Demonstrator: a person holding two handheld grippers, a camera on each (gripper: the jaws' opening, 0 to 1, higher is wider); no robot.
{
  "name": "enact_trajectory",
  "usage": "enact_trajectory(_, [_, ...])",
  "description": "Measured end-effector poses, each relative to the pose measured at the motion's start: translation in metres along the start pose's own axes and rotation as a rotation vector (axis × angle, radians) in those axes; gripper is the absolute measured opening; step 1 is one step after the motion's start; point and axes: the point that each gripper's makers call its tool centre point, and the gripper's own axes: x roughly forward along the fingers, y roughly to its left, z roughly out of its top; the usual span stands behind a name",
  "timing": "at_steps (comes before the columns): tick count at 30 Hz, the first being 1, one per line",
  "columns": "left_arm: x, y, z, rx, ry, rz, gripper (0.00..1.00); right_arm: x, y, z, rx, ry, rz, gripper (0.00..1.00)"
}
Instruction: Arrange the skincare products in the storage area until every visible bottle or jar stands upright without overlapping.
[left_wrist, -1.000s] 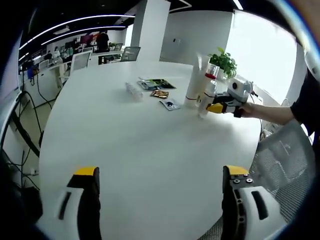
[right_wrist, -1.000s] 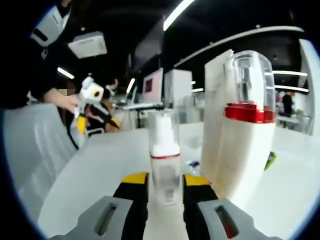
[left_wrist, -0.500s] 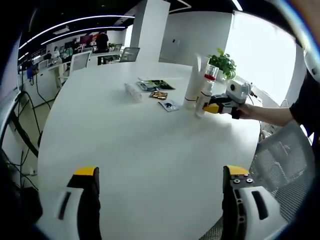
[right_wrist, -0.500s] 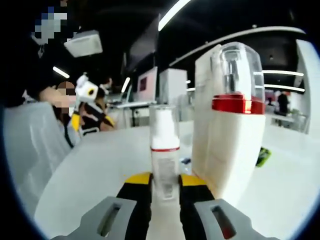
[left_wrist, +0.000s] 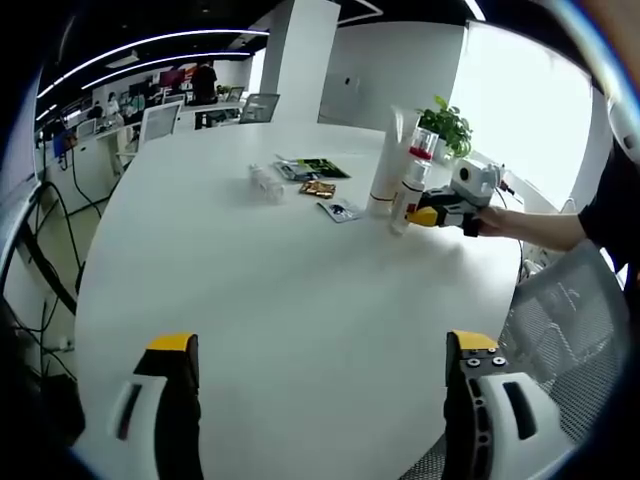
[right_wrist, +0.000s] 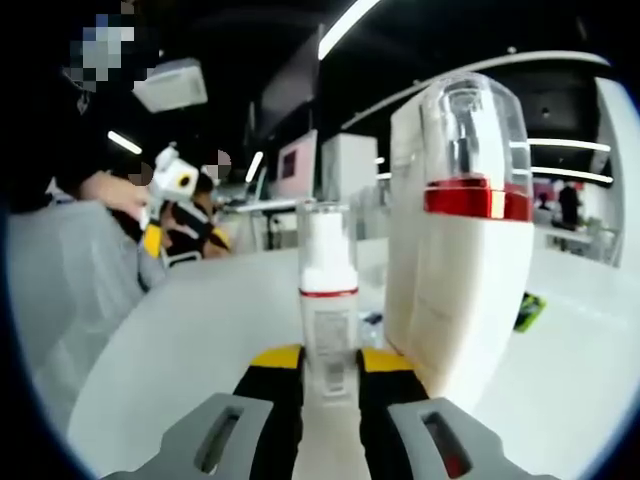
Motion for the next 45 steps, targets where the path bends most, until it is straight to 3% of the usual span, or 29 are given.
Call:
enact_trajectory(7, [0.004,-0.004,0.006,0.006,-0.004,-0.016,0.98,-0.009,0.003,0.002,0.022,0.022,0.0,0.17])
enact_trajectory(17, [-0.005,-0.016,0.036,0.004,-0.048,-0.043,0.99,-0.042,0.005,0.005,0.074,0.06,-0.071,0.2])
enact_trajectory(21, [-0.011,-0.021,0.045,-0.005,-0.052,-0.055,0.99,-0.058,0.016,0.01,0.114,0.069,-0.101,0.26])
enact_trajectory(29, [-0.027,-0.032,0.063,-0.017,-0.045,-0.077,0.99,-0.085,0.038,0.052,0.137,0.081,-0.118,0.42])
enact_trajectory(33, [-0.038,-0.042,0.07,-0.043,-0.034,-0.096,0.99,-0.096,0.04,0.073,0.12,0.079,-0.152,0.44])
enact_trajectory(45, [-0.074,-0.056,0.095,-0.017,-0.053,-0.067,0.98,-0.116,0.062,0.125,0.126,0.023,-0.192,0.6])
